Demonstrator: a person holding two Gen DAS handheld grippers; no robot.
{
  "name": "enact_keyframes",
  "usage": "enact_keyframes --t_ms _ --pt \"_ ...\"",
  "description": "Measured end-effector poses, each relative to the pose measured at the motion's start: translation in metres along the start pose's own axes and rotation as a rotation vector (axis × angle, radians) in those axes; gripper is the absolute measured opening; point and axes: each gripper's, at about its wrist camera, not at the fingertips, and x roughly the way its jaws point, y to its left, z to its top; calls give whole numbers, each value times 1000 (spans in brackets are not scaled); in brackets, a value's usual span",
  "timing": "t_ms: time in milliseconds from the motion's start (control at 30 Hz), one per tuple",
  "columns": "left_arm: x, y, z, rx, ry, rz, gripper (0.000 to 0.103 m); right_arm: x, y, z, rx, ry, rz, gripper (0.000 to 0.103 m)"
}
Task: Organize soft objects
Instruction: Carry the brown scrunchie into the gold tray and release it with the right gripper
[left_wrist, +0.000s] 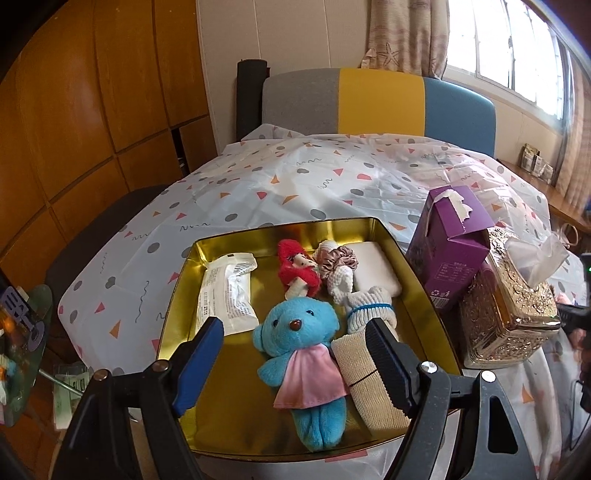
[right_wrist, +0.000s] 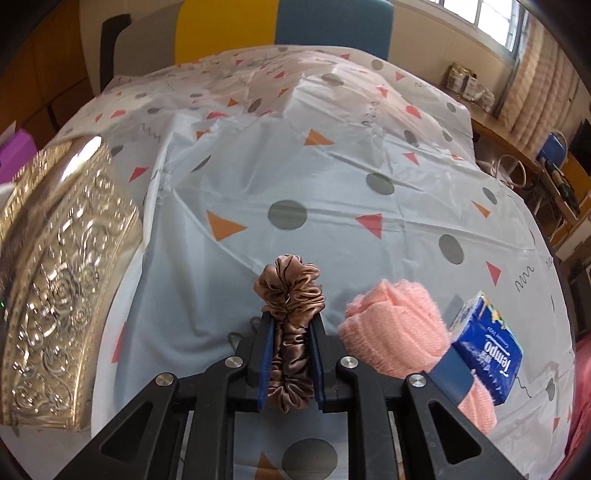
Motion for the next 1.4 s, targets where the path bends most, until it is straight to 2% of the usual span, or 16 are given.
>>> enact_keyframes --t_ms 233,500,700,867,967,1100,1200,1300,1400 --pt "2 4 -2 -2 2 -13 80 -10 -24 6 110 -23 -13 15" --pt "5 17 -3 -32 0 -14 80 -72 -20 25 143 -173 39 15" --pt "12 28 -8 -66 26 -8 80 -146 18 46 48 -334 103 15" --pt "14 41 -9 -99 23 -3 80 -200 83 57 -109 -422 234 15" --pt "13 51 -9 -117 15 13 80 -209 134 59 -206 -384 362 15" --pt "10 67 -10 -148 3 45 80 -202 214 50 -339 -301 516 15" --pt "9 81 -12 -175 1 72 80 -173 268 46 -412 -216 549 15" --pt "7 90 -16 -185 -3 102 80 -135 309 43 -415 -111 589 15" --pt "4 99 -17 -203 -8 102 80 -105 340 37 -436 -71 562 15"
